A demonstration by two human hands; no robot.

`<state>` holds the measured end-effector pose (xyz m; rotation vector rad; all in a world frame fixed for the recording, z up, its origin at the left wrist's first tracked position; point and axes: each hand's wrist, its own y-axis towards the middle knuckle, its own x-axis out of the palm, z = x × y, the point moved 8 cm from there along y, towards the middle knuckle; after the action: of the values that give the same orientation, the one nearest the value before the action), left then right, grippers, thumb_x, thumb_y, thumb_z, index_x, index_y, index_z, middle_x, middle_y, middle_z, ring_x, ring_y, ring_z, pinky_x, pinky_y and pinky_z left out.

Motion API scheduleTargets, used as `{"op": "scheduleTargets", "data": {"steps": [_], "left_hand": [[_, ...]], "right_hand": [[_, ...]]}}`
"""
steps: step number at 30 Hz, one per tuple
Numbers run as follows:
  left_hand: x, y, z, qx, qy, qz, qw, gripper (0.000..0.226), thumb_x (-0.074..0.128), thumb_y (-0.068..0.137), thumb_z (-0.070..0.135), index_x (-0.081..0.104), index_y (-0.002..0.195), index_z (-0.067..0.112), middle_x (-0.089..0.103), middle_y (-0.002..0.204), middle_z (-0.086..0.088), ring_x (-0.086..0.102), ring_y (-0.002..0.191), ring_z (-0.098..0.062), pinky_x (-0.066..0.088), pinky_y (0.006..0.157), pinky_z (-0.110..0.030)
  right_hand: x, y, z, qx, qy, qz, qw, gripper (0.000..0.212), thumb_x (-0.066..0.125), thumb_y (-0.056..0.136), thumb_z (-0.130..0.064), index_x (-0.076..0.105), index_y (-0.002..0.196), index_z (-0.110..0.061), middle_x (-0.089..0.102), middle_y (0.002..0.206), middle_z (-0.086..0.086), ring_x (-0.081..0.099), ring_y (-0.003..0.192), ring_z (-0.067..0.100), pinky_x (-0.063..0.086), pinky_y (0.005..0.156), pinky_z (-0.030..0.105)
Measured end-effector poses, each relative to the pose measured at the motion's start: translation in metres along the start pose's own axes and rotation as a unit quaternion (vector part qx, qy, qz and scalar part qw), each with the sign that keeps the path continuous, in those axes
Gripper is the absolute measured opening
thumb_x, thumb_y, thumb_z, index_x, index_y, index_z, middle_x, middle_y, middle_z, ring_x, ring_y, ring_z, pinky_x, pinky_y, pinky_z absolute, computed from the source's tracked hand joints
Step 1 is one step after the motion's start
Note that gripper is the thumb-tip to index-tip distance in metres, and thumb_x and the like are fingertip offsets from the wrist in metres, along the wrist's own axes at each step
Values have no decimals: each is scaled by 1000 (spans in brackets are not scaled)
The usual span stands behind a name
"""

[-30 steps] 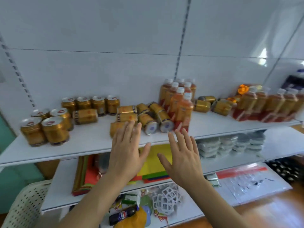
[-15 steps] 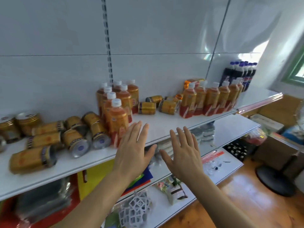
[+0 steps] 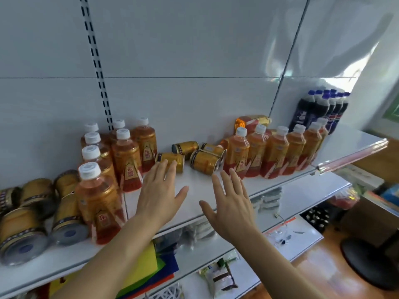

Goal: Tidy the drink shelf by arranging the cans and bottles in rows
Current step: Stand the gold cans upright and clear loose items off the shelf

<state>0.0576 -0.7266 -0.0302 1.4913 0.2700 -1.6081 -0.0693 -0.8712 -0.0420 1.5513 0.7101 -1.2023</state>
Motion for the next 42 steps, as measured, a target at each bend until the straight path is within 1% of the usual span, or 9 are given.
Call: {"op": "scheduleTargets", "data": {"steps": [9, 17, 21, 23, 27, 30, 33, 35, 42], "left_hand": [[33, 48, -13, -66, 60, -18, 996, 89, 60, 99, 57, 20, 167, 17, 21, 174, -10, 15, 162, -31, 19, 131, -47], [45, 77, -19, -33, 81, -10, 996, 89, 69, 96, 48, 23, 166, 18, 25, 173, -9, 11, 163, -29, 18, 132, -49], [63, 89, -24, -17, 106, -45, 993, 86, 64, 100, 40, 17, 169, 21, 14, 176, -8, 1, 164, -30, 5, 133, -49], [70, 89, -30, -15, 113, -51, 992, 84, 66, 98, 29, 21, 168, 22, 21, 174, -7, 10, 162, -32, 9, 132, -51], [68, 87, -35, -6, 139, -5, 990, 82, 77, 83, 11, 42, 158, 14, 49, 148, -8, 42, 139, -34, 35, 122, -53], [61, 87, -31, 6, 145, 20, 989, 72, 78, 83, 10, 51, 149, 12, 50, 141, -11, 45, 131, -36, 42, 114, -51], [55, 74, -33, -4, 125, 44, 991, 69, 81, 81, 13, 53, 144, 13, 51, 140, -10, 46, 131, -36, 45, 111, -50], [49, 66, -35, -24, 94, 62, 993, 72, 84, 80, 16, 53, 144, 13, 51, 144, -12, 46, 134, -38, 46, 111, -52], [40, 48, -32, -134, -127, 91, 979, 70, 83, 86, 47, 51, 142, 19, 62, 137, -2, 55, 128, -22, 47, 102, -33]], "right_hand": [[34, 73, 8, -110, 41, 0, 993, 84, 33, 104, -67, 24, 168, -13, 24, 175, 17, 4, 165, 36, 15, 132, 53], [52, 101, -2, -112, 30, 27, 993, 90, 49, 100, -63, 27, 166, -6, 26, 171, 27, 17, 162, 43, 19, 130, 58], [64, 120, -3, -70, -2, 2, 998, 95, 54, 100, -60, 20, 167, -3, 16, 171, 34, 7, 163, 47, 12, 132, 58], [75, 127, 1, -45, -20, -44, 998, 93, 52, 102, -54, 11, 168, -3, 10, 171, 35, 1, 162, 48, 4, 133, 56], [77, 138, 9, -34, -16, -10, 999, 63, 46, 100, -21, 33, 158, 0, 45, 149, 31, 41, 144, 50, 28, 127, 59], [71, 139, 9, -59, 3, 3, 998, 58, 60, 93, -27, 48, 146, -6, 54, 131, 19, 61, 116, 43, 44, 115, 56], [63, 124, 10, -60, 69, 11, 996, 68, 72, 85, -43, 52, 143, -15, 55, 124, 8, 65, 101, 33, 58, 85, 45], [60, 113, 15, -51, 146, 25, 988, 72, 73, 83, -46, 51, 145, -17, 55, 127, 6, 66, 100, 31, 59, 79, 43], [41, 95, 34, -9, 332, 98, 938, 84, 83, 81, -44, 48, 153, -20, 55, 146, -4, 56, 132, 18, 55, 104, 40]]}}
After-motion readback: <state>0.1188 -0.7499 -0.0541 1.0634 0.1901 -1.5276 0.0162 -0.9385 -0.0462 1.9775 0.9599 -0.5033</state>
